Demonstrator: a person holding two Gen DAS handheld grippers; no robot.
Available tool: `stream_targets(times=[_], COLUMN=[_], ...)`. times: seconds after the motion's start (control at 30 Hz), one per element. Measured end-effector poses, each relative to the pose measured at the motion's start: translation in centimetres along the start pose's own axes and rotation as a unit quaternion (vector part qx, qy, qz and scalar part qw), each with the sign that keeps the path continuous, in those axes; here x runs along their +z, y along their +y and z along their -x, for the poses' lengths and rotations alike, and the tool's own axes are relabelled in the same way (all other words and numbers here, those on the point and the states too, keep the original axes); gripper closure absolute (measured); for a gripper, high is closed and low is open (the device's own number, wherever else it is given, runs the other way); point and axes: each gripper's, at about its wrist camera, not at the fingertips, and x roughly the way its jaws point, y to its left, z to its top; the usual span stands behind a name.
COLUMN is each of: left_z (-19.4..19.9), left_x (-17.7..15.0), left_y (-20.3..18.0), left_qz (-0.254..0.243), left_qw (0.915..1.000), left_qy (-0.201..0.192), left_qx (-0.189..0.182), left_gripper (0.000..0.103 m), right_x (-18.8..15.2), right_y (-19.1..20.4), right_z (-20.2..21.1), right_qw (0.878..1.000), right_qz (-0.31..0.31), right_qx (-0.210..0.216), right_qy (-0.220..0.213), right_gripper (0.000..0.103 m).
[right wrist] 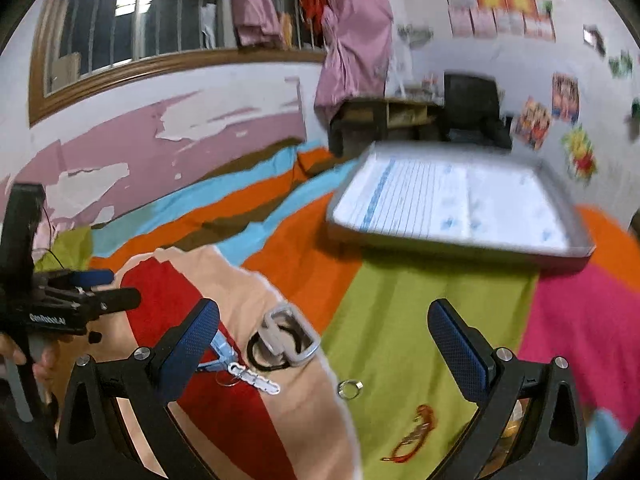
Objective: Organize jewelry
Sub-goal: 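Grasp the blue watch with the left tool while the right tool grasps the white square watch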
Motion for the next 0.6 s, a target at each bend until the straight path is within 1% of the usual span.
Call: stream_targets(times=[0.07,0.1,0.17,0.2,0.27,0.3,0.33,0.43,0.6], left_z=[-1.0,-1.4,-2.2,-2.6,-3.6,-4.1,-4.6,-5.6,-7.3], left_x=[-0.3,-0.4,-0.6,-0.6,-0.8,-0.9,-1.0,-1.3,-1.8], left_y=[0.1,0.1,0.2,0.0,-0.1,-0.2,-0.3,-0.3,-0.1], left_qz=[0.000,-0.001,-0.002,-0.004,-0.009,-0.013,-0.017,-0.019,-0.008], left_qw=[0.9998,0.9996,0.9990,0.9985,0.9971,0.9961,0.9952,0.9924,0.9855], left_qy=[0.018,0.025,0.038,0.045,0.063,0.072,0.079,0.099,0.134], left_qx=[-0.008,-0.013,-0.025,-0.031,-0.042,-0.049,-0.056,-0.070,-0.104], left_gripper=[0.015,0.017,0.024,0.027,0.040,0.044,0.049,0.059,0.073], right_x=[-0.7,-1.1,-1.7,-2.0,-2.4,-2.7,-2.8,-3.3,-3.6], right_y=[-0.3,-0.3,-0.2,-0.2,-0.1,0.0,0.0,0.5,1.3], right_z=[-1.7,-2.5,-4.0,-4.9,-6.3,-7.1,-7.6,-9.3,-10.7], right_qw=[0.999,0.999,0.998,0.997,0.995,0.994,0.993,0.990,0.987], right_qz=[-0.016,-0.016,-0.010,-0.008,-0.006,-0.005,-0.004,0.004,0.021], right_qx=[0.019,0.025,0.034,0.037,0.046,0.052,0.057,0.069,0.084], right_qy=[0.027,0.039,0.058,0.066,0.083,0.094,0.102,0.121,0.136], right_gripper=[0.001,0.002,0.004,0.007,0.015,0.020,0.023,0.025,0.025])
